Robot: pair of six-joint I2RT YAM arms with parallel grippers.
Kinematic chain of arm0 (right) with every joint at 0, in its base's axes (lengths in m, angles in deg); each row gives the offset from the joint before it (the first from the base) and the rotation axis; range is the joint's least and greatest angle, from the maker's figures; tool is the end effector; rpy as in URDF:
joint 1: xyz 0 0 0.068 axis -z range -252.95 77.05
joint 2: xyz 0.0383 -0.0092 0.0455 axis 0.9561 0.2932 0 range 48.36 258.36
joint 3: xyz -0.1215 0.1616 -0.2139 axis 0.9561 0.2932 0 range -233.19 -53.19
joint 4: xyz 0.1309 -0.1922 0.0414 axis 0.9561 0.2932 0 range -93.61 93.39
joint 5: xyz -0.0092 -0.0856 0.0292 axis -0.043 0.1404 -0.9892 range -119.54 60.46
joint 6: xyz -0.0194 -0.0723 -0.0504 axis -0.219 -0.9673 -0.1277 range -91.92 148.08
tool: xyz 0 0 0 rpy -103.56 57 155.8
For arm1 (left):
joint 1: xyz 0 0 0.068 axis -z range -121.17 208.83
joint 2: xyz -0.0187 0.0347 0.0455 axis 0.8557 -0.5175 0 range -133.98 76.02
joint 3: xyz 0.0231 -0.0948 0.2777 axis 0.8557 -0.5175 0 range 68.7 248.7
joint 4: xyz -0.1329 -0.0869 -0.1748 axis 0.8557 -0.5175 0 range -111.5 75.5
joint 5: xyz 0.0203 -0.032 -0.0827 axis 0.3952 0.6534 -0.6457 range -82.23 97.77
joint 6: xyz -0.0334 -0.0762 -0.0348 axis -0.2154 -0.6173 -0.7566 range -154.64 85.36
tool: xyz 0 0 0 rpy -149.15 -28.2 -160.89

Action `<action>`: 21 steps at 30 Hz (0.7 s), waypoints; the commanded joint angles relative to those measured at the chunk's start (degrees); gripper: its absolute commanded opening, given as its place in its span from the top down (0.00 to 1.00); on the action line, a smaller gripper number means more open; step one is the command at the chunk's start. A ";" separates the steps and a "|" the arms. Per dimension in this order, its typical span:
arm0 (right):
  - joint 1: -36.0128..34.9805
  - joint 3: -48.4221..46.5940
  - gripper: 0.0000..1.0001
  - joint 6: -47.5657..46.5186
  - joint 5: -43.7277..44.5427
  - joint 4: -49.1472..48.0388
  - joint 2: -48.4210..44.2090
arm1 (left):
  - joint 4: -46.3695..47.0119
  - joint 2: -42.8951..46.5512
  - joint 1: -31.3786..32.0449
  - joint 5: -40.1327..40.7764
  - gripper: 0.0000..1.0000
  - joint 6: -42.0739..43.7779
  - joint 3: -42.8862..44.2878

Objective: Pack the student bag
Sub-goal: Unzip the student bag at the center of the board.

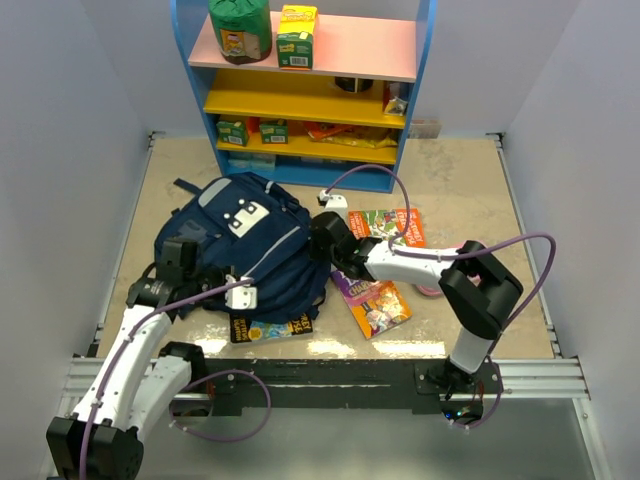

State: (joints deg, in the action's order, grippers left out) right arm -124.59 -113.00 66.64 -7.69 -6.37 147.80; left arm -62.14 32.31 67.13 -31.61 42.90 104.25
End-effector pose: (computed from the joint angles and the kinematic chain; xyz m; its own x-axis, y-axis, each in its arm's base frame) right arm 0.2668 0.2888 0.2137 -0.6297 0.1367 -0.7647 -0.1924 0.9263 0.3240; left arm 0.1053 -0.0670 0.2270 0.2769 0.7224 -0.6336 0.8993 0.0374 0.4357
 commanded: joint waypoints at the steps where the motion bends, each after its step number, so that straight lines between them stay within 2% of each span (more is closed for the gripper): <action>1: 3.74 -3.55 1.00 -1.92 6.37 0.31 0.76 | -6.24 1.34 -0.30 -2.11 1.00 5.43 1.10; 9: 3.82 -5.14 1.00 -2.44 8.12 0.39 2.25 | -7.12 0.46 -0.30 -2.02 1.00 6.41 2.15; 10: 3.82 -4.79 1.00 -1.92 8.21 0.30 1.90 | -6.68 0.11 -0.30 -1.85 0.87 5.62 2.85; 12: 3.82 -2.51 1.00 -1.48 7.34 -1.09 0.42 | -6.68 -1.81 -0.30 -1.93 0.37 3.16 4.87; 13: 3.82 -1.55 1.00 -0.95 7.25 -1.71 -0.20 | -6.68 -2.61 -0.21 -2.46 0.19 2.02 5.75; 16: 3.82 2.15 1.00 0.62 5.58 -4.35 -2.67 | -7.65 -6.04 -0.30 -6.93 0.13 -1.94 9.78; 18: 3.82 4.08 1.00 1.16 4.00 -5.67 -3.46 | -4.93 -7.44 -0.12 -11.83 0.09 -8.34 11.11; 19: 3.74 4.52 1.00 1.51 3.38 -6.19 -4.16 | -3.27 -7.54 0.14 -13.26 0.00 -11.15 11.38; 20: 3.74 5.66 1.00 1.69 2.77 -6.72 -4.51 | 2.75 -7.45 0.75 -14.05 0.00 -19.71 11.04; 21: 3.65 6.11 1.00 1.77 1.28 -7.95 -4.86 | 6.21 -7.36 3.80 -13.71 0.00 -23.97 9.90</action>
State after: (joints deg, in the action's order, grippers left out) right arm -121.37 -109.27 66.91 -6.34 -9.61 146.57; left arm -66.40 24.88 67.24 -37.66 36.62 112.86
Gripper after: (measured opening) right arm 0.059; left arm 0.988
